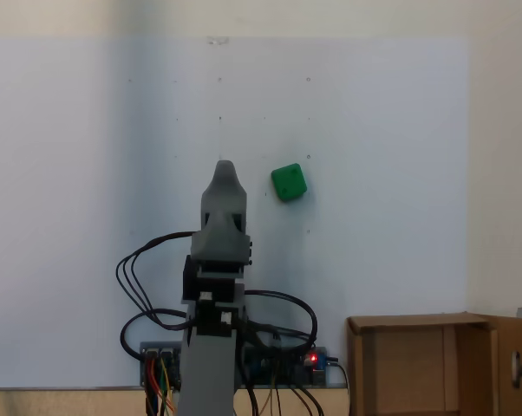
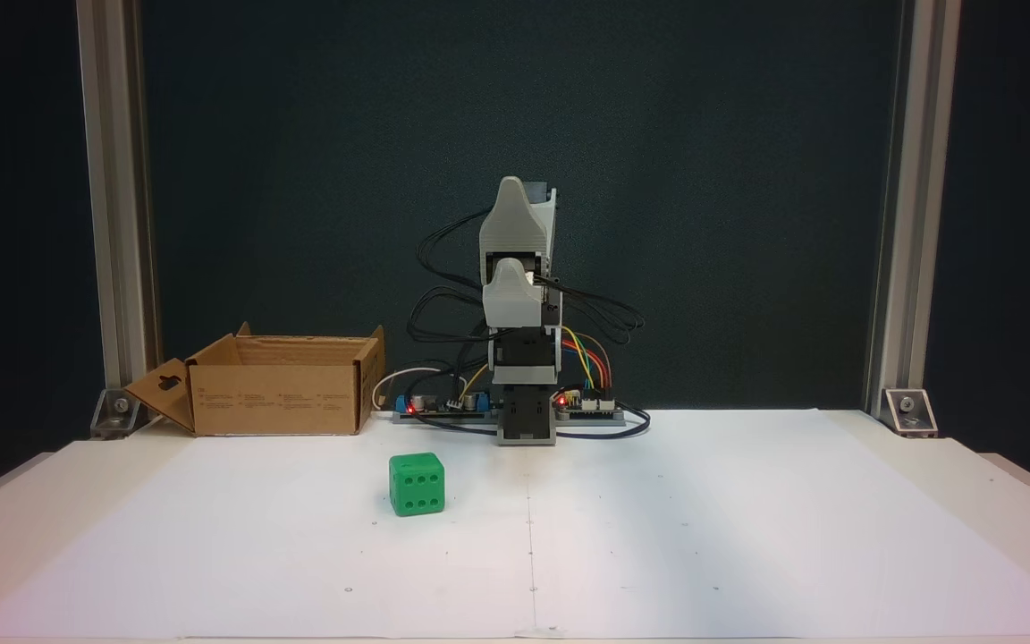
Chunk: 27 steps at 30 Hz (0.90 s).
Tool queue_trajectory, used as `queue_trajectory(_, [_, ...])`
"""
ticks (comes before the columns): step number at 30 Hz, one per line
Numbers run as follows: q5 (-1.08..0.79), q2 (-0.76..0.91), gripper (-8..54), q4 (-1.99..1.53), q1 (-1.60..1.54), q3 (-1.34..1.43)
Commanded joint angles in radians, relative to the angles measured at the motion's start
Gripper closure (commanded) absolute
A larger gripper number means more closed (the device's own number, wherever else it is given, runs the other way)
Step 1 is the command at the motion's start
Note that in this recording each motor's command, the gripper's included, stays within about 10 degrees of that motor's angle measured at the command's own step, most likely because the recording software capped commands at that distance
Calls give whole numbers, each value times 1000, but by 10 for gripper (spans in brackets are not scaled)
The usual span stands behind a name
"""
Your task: Grasp a green dice and put it in the bin.
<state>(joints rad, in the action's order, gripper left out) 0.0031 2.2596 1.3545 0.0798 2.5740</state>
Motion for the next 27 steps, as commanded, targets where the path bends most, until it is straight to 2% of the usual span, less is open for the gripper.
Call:
queue_trajectory(1, [-25, 109, 6, 175, 104, 175])
queue_trajectory(2, [-25, 107, 6, 176, 104, 267])
queue_trajectory(18, [-37, 107, 6, 176, 94, 267])
queue_trajectory(19, [-35, 106, 6, -173, 94, 175])
queue_trajectory(27, [-37, 106, 7, -546, 58, -121])
